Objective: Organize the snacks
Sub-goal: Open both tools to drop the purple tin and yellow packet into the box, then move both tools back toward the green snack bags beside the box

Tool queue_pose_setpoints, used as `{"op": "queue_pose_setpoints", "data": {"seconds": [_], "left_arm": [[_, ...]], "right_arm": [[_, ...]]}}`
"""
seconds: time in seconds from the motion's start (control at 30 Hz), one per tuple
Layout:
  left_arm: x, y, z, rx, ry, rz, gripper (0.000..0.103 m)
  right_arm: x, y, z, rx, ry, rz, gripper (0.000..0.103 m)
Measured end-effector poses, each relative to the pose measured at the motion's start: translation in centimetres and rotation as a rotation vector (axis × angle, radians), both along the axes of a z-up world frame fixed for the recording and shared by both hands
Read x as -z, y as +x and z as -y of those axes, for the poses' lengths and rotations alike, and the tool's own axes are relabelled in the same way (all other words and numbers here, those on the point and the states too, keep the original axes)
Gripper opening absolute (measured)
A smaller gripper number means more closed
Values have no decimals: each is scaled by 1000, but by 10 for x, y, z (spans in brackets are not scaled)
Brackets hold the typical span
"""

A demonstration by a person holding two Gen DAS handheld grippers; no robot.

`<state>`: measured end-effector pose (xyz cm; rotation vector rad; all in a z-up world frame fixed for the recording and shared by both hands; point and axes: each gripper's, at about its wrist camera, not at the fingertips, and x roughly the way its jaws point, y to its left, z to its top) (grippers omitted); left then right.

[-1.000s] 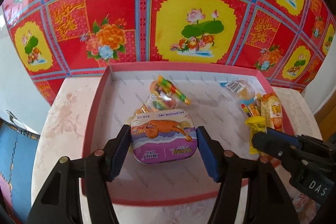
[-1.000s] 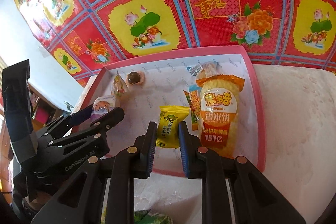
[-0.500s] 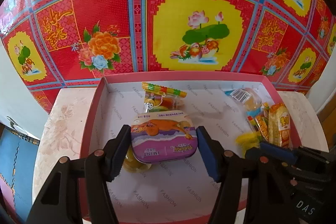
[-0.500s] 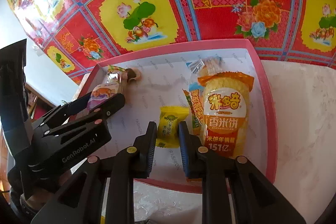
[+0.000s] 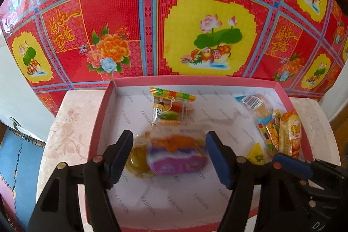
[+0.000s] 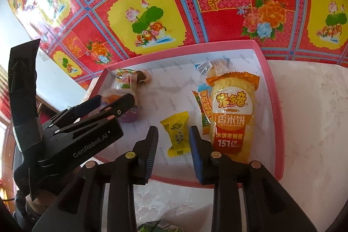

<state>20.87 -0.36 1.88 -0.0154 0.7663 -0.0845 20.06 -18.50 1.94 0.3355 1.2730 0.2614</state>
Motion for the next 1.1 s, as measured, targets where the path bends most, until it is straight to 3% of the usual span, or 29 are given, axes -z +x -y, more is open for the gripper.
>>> {"op": "queue_pose_setpoints", "data": {"seconds": [0.47,0.7,1.1], "left_arm": [[-6,-21,4,11,-2,11,77],[0,-65,10,19,-37,7,77],[3,-99,15,29,-49,-10,77]], "right_arm": [[-18,-19,11,26,13,14,35],[-27,-33,19,38,14,17,35],[-38,-53,30,61,11,26,35]]}}
